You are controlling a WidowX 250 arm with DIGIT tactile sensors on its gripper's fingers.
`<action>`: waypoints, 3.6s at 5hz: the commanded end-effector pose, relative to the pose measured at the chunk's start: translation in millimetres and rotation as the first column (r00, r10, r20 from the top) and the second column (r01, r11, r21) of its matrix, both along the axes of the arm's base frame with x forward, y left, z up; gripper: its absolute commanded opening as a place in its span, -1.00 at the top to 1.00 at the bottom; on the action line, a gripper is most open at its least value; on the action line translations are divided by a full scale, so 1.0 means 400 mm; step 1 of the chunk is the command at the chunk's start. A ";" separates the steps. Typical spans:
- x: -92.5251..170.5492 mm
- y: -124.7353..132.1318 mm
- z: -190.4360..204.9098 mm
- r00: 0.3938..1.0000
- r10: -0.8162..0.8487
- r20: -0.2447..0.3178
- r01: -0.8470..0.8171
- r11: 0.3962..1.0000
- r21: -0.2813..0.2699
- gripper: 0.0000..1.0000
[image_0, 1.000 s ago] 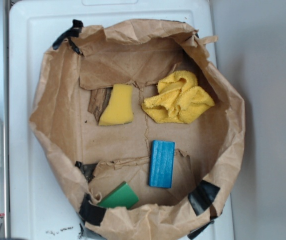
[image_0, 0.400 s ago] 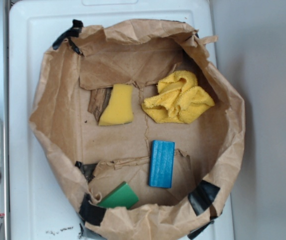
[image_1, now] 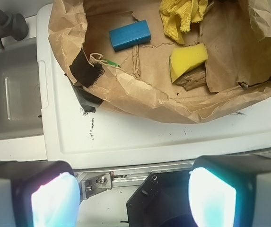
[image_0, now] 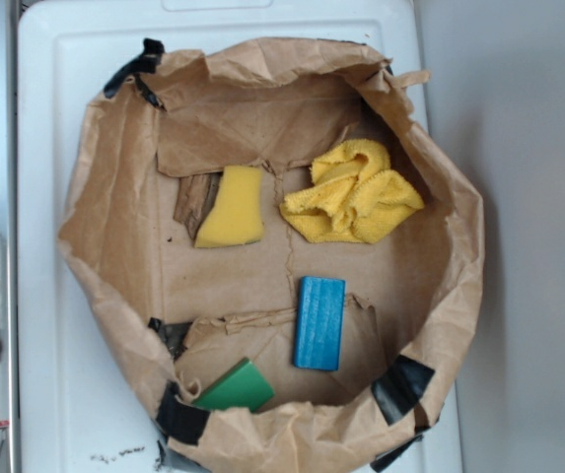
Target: Grab the blue block.
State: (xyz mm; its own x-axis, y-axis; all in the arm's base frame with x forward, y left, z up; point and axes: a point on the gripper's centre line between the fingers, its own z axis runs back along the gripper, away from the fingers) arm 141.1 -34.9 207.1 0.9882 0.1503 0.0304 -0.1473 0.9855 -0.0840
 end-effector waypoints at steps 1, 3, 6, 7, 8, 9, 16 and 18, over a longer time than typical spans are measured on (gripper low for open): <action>0.133 0.006 0.004 0.999 -0.038 0.037 0.039 0.998 -0.043 -1.00; 0.278 0.015 -0.002 0.995 -0.077 0.071 0.084 0.992 -0.095 -1.00; 0.134 0.040 -0.011 0.967 0.175 0.183 -0.156 0.981 -0.111 -1.00; 0.134 0.040 -0.011 0.967 0.175 0.183 -0.156 0.981 -0.111 -1.00; 0.134 0.040 -0.011 0.967 0.175 0.183 -0.156 0.981 -0.111 -1.00; 0.210 0.019 -0.002 0.917 0.366 0.160 -0.342 0.927 -0.156 -1.00; 0.265 0.077 -0.163 0.590 0.794 0.146 -0.794 0.603 -0.078 -1.00; 0.411 0.086 -0.208 0.510 0.850 0.132 -0.853 0.519 -0.052 -1.00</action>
